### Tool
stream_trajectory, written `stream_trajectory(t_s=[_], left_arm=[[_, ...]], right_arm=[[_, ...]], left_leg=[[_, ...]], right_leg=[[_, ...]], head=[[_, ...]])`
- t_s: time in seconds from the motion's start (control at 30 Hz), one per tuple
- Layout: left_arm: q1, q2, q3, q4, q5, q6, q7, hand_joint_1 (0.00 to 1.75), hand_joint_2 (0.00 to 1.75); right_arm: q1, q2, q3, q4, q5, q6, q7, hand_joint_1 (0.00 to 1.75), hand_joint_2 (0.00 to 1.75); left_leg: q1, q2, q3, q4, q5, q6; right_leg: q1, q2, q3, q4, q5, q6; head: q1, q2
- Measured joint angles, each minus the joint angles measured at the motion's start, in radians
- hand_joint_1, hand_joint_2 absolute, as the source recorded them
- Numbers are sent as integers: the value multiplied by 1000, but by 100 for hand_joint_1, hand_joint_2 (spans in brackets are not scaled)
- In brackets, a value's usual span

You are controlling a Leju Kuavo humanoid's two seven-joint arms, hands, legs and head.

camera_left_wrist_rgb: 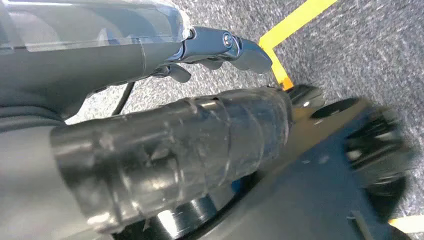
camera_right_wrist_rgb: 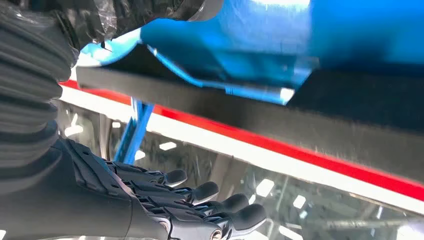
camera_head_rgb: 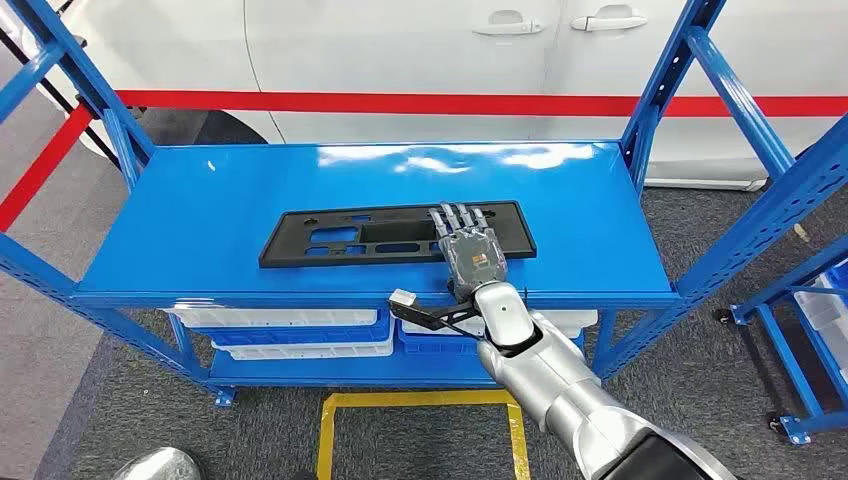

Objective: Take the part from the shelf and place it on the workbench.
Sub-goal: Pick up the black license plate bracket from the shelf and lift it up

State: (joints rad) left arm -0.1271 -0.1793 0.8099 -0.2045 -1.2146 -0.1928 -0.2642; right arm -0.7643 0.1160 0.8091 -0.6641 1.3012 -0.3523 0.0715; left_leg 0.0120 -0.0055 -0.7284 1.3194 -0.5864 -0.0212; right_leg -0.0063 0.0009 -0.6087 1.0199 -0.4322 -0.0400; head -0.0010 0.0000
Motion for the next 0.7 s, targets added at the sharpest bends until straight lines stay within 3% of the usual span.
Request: stream_trajectory(t_s=[0.07, 0.13, 0.2, 0.3, 0.37, 0.43, 0.5, 0.53, 0.57, 0.6, 0.63, 0.7], left_arm=[[1, 0, 0, 0, 0, 0, 0, 0, 0], [1, 0, 0, 0, 1, 1, -2, 0, 0], [-1, 1, 0, 0, 2, 1, -3, 0, 0], [0, 1, 0, 0, 2, 2, -4, 0, 0], [1, 1, -1, 0, 2, 2, -5, 0, 0], [0, 1, -1, 0, 1, 3, -5, 0, 0], [-1, 1, -2, 0, 1, 3, -6, 0, 0], [0, 1, -2, 0, 1, 3, -6, 0, 0], [0, 1, -2, 0, 1, 3, -6, 0, 0], [0, 0, -2, 0, 1, 3, -6, 0, 0], [0, 0, -2, 0, 1, 3, -6, 0, 0], [0, 0, -3, 0, 1, 4, -6, 0, 0]], right_arm=[[1, 0, 0, 0, -11, 0, -4, 0, 175], [3, 0, -1, 0, -34, 0, -11, 0, 175], [3, 0, -5, 0, -53, 0, -17, 0, 175], [7, 0, -12, 0, -72, 1, -25, 0, 175], [8, -1, -18, 0, -84, 1, -30, 0, 175], [10, -1, -24, 1, -93, 1, -33, 0, 175], [20, -1, -28, 5, -97, 2, -37, 0, 175], [26, -1, -29, 7, -98, 1, -38, 0, 175], [30, -1, -30, 9, -99, 1, -39, 0, 175], [32, -2, -31, 10, -102, 0, -40, 0, 175], [32, -2, -32, 11, -105, 0, -41, 0, 175], [32, -1, -35, 13, -115, -1, -45, 0, 175]], left_leg=[[0, 0, 17, -49, 40, 2], [-1, 0, 71, -183, 120, 11], [-6, 0, 119, -291, 158, 23], [-8, -2, 131, -317, 160, 35], [-4, -1, 138, -329, 167, 46], [-1, 0, 141, -335, 170, 54], [-2, 0, 141, -333, 168, 58], [-2, 0, 141, -332, 167, 58], [-2, 0, 141, -329, 165, 57], [-2, 0, 142, -326, 162, 56], [-1, -1, 143, -322, 159, 53], [-4, -2, 142, -313, 151, 43]], right_leg=[[0, 2, 2, 1, -2, 1], [1, 4, 8, 3, -6, 4], [4, 5, 10, 4, -10, 12], [7, 6, 10, 0, -10, 29], [8, 5, 4, 18, -26, 39], [6, 4, -36, 108, -79, 44], [2, 4, -104, 243, -137, 48], [1, 4, -124, 281, -144, 49], [-2, 4, -126, 281, -130, 50], [-4, 3, -105, 236, -98, 50], [-5, 2, -70, 164, -60, 49], [-4, 1, -12, 45, -17, 44]], head=[[0, 0], [0, 0], [0, 0], [0, 0], [1, 0], [1, 0], [1, 0], [1, 0], [1, 0], [1, 0], [1, 0], [1, 0]])
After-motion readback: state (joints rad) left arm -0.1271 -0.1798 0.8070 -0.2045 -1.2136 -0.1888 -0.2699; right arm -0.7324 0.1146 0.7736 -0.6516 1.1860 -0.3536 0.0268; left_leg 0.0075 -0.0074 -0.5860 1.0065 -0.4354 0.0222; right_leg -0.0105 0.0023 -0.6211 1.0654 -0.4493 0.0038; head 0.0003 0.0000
